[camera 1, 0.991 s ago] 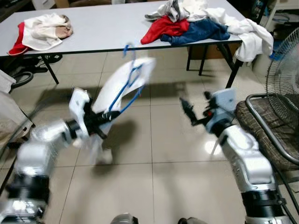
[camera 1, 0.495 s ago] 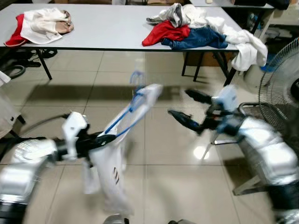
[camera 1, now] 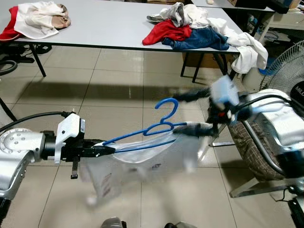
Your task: Hang hanger
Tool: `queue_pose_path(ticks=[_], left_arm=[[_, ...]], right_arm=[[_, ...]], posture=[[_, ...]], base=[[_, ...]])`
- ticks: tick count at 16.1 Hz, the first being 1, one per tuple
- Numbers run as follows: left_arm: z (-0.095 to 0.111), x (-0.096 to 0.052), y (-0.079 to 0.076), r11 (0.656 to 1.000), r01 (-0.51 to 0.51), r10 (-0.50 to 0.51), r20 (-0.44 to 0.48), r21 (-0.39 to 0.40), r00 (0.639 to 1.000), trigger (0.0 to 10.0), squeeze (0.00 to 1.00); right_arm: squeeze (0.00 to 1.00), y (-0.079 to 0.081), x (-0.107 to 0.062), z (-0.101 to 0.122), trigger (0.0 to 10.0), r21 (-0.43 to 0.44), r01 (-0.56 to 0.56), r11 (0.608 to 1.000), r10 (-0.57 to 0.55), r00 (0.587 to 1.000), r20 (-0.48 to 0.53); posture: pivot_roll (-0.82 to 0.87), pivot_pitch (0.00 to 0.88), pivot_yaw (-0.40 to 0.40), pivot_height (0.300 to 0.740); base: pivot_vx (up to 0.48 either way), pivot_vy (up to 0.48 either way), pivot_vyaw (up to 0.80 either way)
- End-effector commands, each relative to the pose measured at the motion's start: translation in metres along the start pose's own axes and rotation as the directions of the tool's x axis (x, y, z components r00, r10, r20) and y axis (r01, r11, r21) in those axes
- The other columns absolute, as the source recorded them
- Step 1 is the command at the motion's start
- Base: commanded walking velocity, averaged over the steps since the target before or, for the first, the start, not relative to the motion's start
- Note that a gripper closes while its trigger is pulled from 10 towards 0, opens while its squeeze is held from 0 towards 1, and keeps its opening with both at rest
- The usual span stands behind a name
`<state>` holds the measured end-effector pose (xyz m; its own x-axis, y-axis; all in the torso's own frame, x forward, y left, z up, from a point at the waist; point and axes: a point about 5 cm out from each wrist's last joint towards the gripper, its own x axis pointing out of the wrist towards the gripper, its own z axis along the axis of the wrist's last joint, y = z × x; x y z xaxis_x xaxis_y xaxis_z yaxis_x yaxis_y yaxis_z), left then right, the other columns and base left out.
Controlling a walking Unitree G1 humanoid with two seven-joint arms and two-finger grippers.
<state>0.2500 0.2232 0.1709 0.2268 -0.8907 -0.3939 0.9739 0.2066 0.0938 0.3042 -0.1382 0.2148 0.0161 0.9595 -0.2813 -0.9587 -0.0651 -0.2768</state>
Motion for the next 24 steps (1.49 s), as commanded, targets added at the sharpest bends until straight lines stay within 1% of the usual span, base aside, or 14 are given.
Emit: queue_pose_path(ticks=[1,2,3,5,7,9,11,14,16,21,24], left_arm=[[0.012,0.003,0.0,0.997,0.017,-0.018,0.018,0.07,1.0,0.0,0.0],[0.014,0.003,0.001,0.997,0.013,-0.015,0.026,0.07,1.0,0.0,0.0],[0.018,0.004,0.002,0.996,0.023,-0.025,0.028,0.086,0.999,0.0,0.0],[0.019,0.007,0.001,0.994,0.041,-0.043,0.022,0.099,0.999,0.0,0.0],[0.018,0.004,0.005,0.993,0.051,-0.051,0.002,0.105,0.999,0.0,0.0],[0.019,0.002,0.007,0.993,0.05,-0.05,-0.001,0.108,0.999,0.0,0.0],[0.021,0.0,0.009,0.993,0.04,-0.041,0.007,0.111,0.999,0.0,0.0],[0.022,0.0,0.011,0.993,0.031,-0.033,0.015,0.117,0.999,0.0,0.0],[0.023,0.002,0.013,0.991,0.029,-0.032,0.017,0.129,0.999,0.0,0.0],[0.025,0.008,0.019,0.989,-0.006,-0.001,0.049,0.151,0.999,0.0,0.0],[0.025,0.007,0.022,0.987,-0.03,0.02,0.061,0.161,0.998,0.0,0.0]], right_arm=[[0.0,0.001,0.003,0.001,10.0,-0.02,-0.051,0.999,0.051,0.999,-0.011],[0.0,0.004,0.005,0.0,7.8,0.005,-0.098,0.995,0.098,0.995,-0.006],[0.0,0.005,0.01,-0.003,0.0,0.029,-0.138,0.99,0.139,0.99,-0.008],[0.0,0.006,0.01,-0.006,0.0,0.043,-0.157,0.987,0.157,0.988,-0.011],[0.0,0.006,0.008,-0.007,0.0,0.087,-0.194,0.977,0.196,0.98,-0.024],[0.0,0.006,0.005,-0.009,0.0,0.11,-0.196,0.974,0.202,0.978,-0.05],[0.0,0.004,0.006,-0.012,0.0,0.133,-0.182,0.974,0.193,0.978,-0.076],[0.0,0.004,0.007,-0.014,0.0,0.144,-0.168,0.975,0.182,0.98,-0.086],[0.0,0.001,0.008,-0.011,0.0,0.151,-0.145,0.978,0.155,0.986,-0.059],[0.0,0.009,0.003,-0.009,0.0,0.157,-0.161,0.974,0.173,0.983,-0.066],[0.0,0.01,-0.001,-0.009,0.0,0.162,-0.15,0.975,0.165,0.983,-0.079]], posture=[[-0.01,0.049,-0.074,0.74],[0.0,0.044,-0.077,0.74],[0.0,0.029,-0.058,0.74],[0.01,0.026,-0.064,0.74],[0.0,0.022,-0.063,0.74],[0.0,0.017,-0.066,0.74],[0.0,0.013,-0.061,0.74],[0.0,0.009,-0.057,0.74],[0.0,0.006,-0.056,0.74],[-0.02,0.0,-0.053,0.74],[-0.03,0.0,-0.057,0.74]], base=[[0.0,0.0,0.0],[0.0,0.0,0.0],[0.0,0.0,0.0],[0.0,0.0,0.0],[0.0,0.0,0.0],[0.0,0.0,0.0],[0.0,0.0,0.0],[0.0,0.0,0.0],[0.0,0.0,0.0],[0.0,0.0,0.0],[0.0,0.0,0.0]])
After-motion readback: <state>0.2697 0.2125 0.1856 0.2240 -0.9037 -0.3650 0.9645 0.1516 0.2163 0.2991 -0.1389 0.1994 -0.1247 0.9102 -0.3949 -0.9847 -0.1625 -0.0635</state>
